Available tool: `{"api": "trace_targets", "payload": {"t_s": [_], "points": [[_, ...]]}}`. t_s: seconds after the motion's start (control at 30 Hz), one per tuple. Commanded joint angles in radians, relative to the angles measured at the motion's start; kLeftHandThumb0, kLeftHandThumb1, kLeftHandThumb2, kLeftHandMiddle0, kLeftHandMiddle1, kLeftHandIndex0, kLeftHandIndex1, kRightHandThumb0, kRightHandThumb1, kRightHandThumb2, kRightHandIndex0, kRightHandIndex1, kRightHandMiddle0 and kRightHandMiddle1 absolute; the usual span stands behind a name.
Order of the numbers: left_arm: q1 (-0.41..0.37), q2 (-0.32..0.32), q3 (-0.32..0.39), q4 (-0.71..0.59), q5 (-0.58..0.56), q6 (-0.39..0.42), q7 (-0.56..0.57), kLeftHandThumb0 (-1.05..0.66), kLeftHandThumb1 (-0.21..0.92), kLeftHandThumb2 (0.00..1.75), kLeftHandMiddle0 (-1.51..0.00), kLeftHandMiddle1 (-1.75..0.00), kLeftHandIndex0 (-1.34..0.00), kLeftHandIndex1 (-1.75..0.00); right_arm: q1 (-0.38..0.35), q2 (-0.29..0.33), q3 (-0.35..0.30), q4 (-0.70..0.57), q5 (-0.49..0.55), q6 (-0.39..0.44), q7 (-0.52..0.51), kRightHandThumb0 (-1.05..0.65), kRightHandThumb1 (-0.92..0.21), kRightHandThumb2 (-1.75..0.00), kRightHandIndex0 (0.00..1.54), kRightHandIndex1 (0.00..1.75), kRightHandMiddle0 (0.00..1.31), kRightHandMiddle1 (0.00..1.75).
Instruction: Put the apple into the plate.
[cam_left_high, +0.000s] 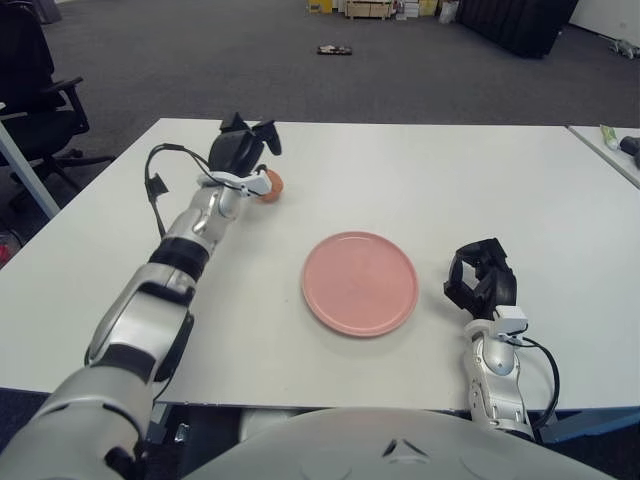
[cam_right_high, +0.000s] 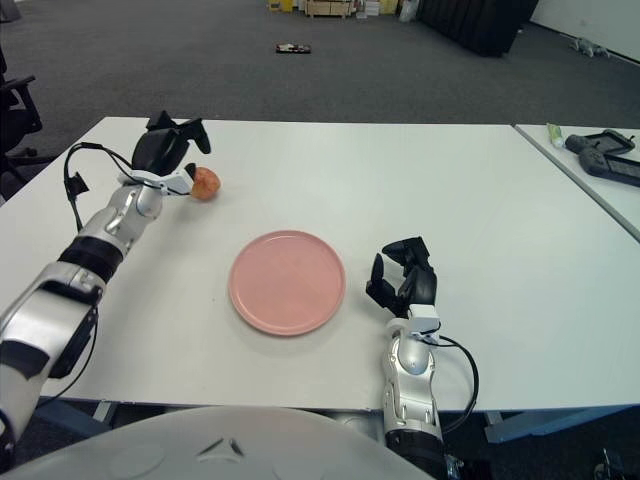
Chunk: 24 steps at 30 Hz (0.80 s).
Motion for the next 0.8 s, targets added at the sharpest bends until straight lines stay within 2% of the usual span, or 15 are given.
{"api": "trace_targets", "payload": {"t_s": [0.0,0.07,0.13,0.17,0.2,0.27,0.37,0.43,0.53,0.67,0.77], "points": [[-0.098,0.025,-0.003,0.178,0.002,0.031,-0.025,-0.64,0.53,1.0,-0.19,-1.65,-0.16,-1.75,-0.015,0.005,-0.009,-0.018,0.0,0.022,-0.018,-0.41,-0.56,-1.02,0.61,1.38,0.42,1.75],[-0.121,0.013,0.001,0.216,-0.01,0.068,-0.053,-0.77,0.6,0.9,-0.09,-1.49,-0.08,-1.62,-0.014,0.003,-0.008,-0.017,-0.007,0.018,-0.021,-0.4,-0.56,-1.01,0.61,1.38,0.42,1.75],[-0.141,0.001,0.005,0.243,-0.02,0.11,-0.078,-0.87,0.73,0.72,-0.04,-1.14,-0.03,-1.36,-0.012,0.001,-0.006,-0.016,-0.01,0.016,-0.023,-0.4,-0.57,-1.01,0.61,1.39,0.42,1.75],[-0.156,-0.006,0.004,0.26,-0.023,0.133,-0.091,-0.89,0.75,0.69,-0.03,-1.06,-0.03,-1.3,-0.012,0.0,-0.005,-0.016,-0.008,0.014,-0.021,-0.4,-0.57,-1.01,0.61,1.39,0.41,1.75],[-0.166,-0.01,0.004,0.271,-0.025,0.148,-0.099,-0.92,0.81,0.62,-0.02,-0.87,-0.02,-1.16,-0.011,-0.001,-0.005,-0.016,-0.007,0.013,-0.02,-0.4,-0.57,-1.01,0.61,1.39,0.41,1.75],[-0.184,-0.018,0.0,0.292,-0.029,0.173,-0.113,-0.95,0.87,0.54,-0.01,-0.62,-0.01,-0.96,-0.01,-0.002,-0.004,-0.015,-0.004,0.01,-0.018,-0.4,-0.57,-1.01,0.61,1.39,0.42,1.75],[-0.198,-0.023,-0.01,0.311,-0.028,0.195,-0.125,-0.97,0.9,0.52,0.0,-0.48,0.0,-0.83,-0.009,-0.006,-0.003,-0.011,0.0,0.001,-0.011,-0.4,-0.57,-1.01,0.61,1.39,0.42,1.75],[-0.205,-0.024,-0.023,0.324,-0.019,0.206,-0.13,-1.0,0.91,0.56,0.0,-0.28,0.0,-0.62,-0.009,-0.01,-0.002,-0.006,0.002,-0.007,-0.002,-0.4,-0.56,-1.01,0.61,1.4,0.42,1.75],[-0.209,-0.024,-0.045,0.337,-0.006,0.206,-0.132,-1.03,0.92,0.6,0.0,-0.11,0.0,-0.4,-0.008,-0.016,-0.001,-0.005,0.005,-0.011,0.011,-0.41,-0.56,-1.02,0.62,1.4,0.42,1.75],[-0.214,-0.031,-0.078,0.357,0.014,0.204,-0.14,-1.04,0.92,0.64,0.0,-0.02,0.0,-0.21,-0.007,-0.014,-0.004,-0.009,0.015,-0.011,0.022,-0.41,-0.55,-1.03,0.62,1.39,0.42,1.75],[-0.222,-0.034,-0.099,0.366,0.028,0.203,-0.148,-1.05,0.92,0.65,0.0,-0.01,0.0,-0.15,-0.007,-0.011,-0.006,-0.013,0.018,-0.01,0.022,-0.41,-0.55,-1.03,0.62,1.38,0.43,1.75]]}}
